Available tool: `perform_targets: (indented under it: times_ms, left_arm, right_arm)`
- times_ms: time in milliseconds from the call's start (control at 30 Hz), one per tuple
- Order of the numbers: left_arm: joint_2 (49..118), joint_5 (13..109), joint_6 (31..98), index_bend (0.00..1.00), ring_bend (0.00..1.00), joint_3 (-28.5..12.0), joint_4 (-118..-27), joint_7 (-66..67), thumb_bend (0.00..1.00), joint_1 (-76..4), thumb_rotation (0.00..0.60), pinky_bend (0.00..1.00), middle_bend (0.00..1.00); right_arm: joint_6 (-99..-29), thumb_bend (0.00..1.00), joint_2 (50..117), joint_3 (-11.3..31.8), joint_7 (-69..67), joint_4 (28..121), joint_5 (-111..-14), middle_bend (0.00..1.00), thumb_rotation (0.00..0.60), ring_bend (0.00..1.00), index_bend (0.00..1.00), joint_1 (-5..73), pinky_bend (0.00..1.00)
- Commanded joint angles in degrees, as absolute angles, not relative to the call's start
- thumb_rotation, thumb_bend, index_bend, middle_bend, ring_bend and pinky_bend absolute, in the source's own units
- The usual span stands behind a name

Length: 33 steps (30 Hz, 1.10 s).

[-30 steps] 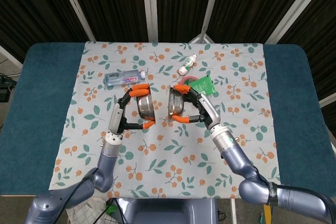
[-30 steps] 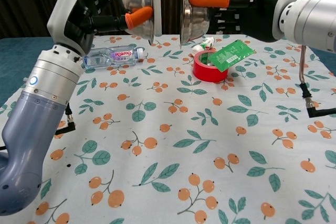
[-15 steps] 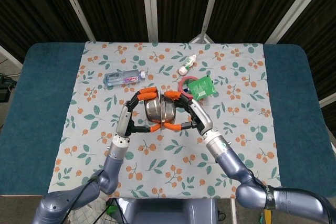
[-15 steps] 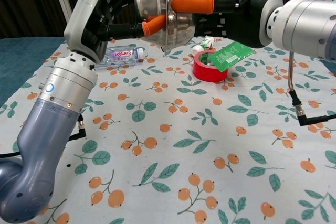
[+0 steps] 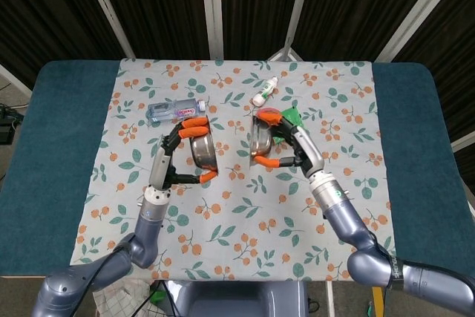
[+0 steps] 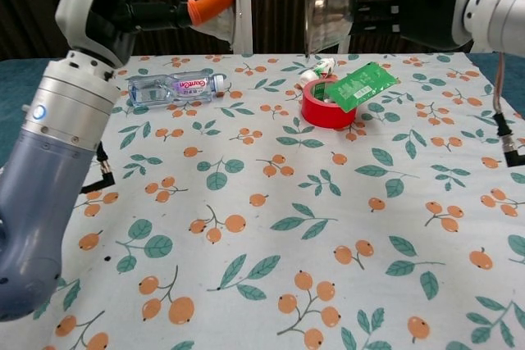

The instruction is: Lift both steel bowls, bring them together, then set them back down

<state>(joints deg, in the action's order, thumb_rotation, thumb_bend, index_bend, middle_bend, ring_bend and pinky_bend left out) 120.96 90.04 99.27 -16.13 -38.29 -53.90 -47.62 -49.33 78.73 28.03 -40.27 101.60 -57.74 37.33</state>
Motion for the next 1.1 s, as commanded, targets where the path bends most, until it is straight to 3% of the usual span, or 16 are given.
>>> perform_targets:
  times_ms: [33, 267, 433, 567, 833, 1100]
  left_arm:
    - [115.0, 89.9, 98.5, 0.38, 0.23, -15.6, -43.6, -44.8, 0.01, -45.4, 0.6, 0.47, 0.29]
    - [102.2, 81.8, 84.9, 0.39, 0.24, -14.5, -61.8, -11.5, 0.0, -40.9, 0.6, 0.49, 0.3]
    - [92.5, 66.4, 76.7, 0.38, 0.24, -16.6, -81.0, 14.7, 0.0, -37.3, 0.6, 0.49, 0.31]
    - [89.3, 56.5, 74.2, 0.37, 0.24, -18.0, -88.9, 24.8, 0.0, -36.6, 0.6, 0.49, 0.31]
    - [87.5, 38.7, 64.0, 0.33, 0.24, -18.4, -92.0, 32.2, 0.0, -38.5, 0.6, 0.48, 0.31]
    - [91.3, 36.2, 59.8, 0.33, 0.24, -19.2, -88.0, 31.1, 0.0, -42.0, 0.6, 0.48, 0.31]
  right_arm:
    - [-49.9, 0.13, 76.4, 27.8, -39.0, 100.2, -60.5, 0.32, 0.6, 0.39, 0.36, 36.2, 0.24]
    - [-55.6, 0.13, 73.2, 23.1, -22.7, 95.1, -69.0, 0.32, 0.6, 0.39, 0.37, 35.7, 0.24]
    - [-58.3, 0.13, 73.3, 18.6, -7.6, 92.0, -73.0, 0.32, 0.6, 0.39, 0.37, 36.3, 0.24]
    - [-58.9, 0.13, 74.6, 15.1, 1.5, 89.2, -76.6, 0.32, 0.6, 0.39, 0.38, 37.2, 0.24]
    - [-58.6, 0.13, 79.6, 10.9, 14.7, 82.7, -78.6, 0.32, 0.6, 0.39, 0.38, 38.5, 0.24]
    - [-58.1, 0.13, 84.1, 10.0, 20.3, 77.0, -77.8, 0.32, 0.6, 0.39, 0.38, 39.7, 0.24]
